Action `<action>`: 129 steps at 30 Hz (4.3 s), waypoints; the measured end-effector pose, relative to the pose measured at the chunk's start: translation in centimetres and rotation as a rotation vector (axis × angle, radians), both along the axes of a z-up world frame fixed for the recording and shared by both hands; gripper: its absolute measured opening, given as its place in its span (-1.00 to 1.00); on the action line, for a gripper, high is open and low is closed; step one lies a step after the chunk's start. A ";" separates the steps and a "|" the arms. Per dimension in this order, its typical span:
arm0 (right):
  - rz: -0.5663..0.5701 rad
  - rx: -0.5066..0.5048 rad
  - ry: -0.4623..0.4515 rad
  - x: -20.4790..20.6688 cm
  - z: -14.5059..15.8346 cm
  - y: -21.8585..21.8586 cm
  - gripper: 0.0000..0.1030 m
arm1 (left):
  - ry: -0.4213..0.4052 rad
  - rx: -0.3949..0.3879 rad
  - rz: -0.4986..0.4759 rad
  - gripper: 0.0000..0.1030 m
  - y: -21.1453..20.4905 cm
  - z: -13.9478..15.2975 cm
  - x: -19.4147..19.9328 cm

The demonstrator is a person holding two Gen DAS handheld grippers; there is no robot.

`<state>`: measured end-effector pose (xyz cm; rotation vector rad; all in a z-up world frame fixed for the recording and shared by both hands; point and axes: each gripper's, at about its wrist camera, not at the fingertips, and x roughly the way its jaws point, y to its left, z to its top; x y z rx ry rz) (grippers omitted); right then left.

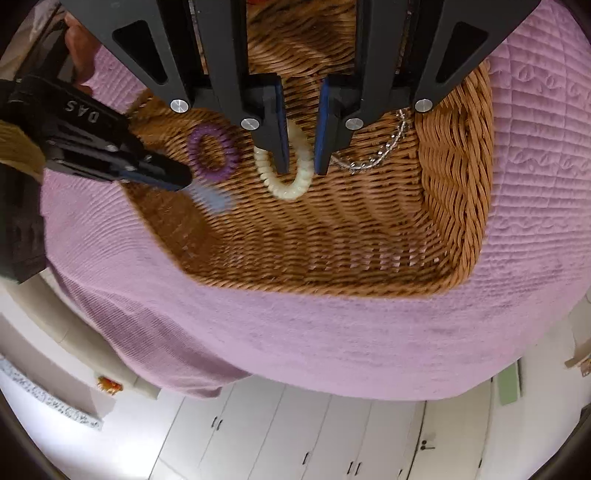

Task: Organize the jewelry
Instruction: 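Carry the clip and hair tie into the basket and open both tools, then grasp the black watch with the right tool while the left tool grasps the silver keys, then carry the watch and keys into the basket and open both tools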

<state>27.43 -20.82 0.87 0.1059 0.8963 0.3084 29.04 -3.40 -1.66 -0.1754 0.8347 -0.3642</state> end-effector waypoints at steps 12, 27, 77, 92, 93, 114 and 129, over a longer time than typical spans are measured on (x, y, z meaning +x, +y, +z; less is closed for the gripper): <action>-0.002 0.024 -0.087 -4.6 3.2 -1.2 -0.44 | -0.130 -0.034 -0.031 -0.15 1.3 4.3 -6.8; -0.030 0.031 -0.123 -18.1 5.5 -3.6 -0.42 | -0.162 0.013 -0.110 -0.15 2.9 5.6 -21.2; -0.357 0.188 0.122 -20.4 -4.7 -7.4 -0.42 | 0.069 0.166 -0.415 -0.15 -7.2 -3.2 -15.8; -0.350 0.060 0.082 -20.8 -5.2 -6.1 -0.66 | -0.005 0.105 -0.373 -0.55 -5.2 -2.0 -18.4; -0.347 0.065 0.081 -20.9 -5.2 -6.2 -0.66 | -0.008 0.082 -0.372 -0.55 -4.7 -1.7 -18.7; -0.267 0.103 -0.076 -19.3 2.7 -6.3 -0.73 | -0.239 -0.005 -0.287 -0.55 -0.7 8.3 -18.9; -0.198 -0.010 -0.195 -6.2 8.8 -2.7 -0.73 | -0.185 -0.063 -0.104 -0.55 2.4 8.6 -6.3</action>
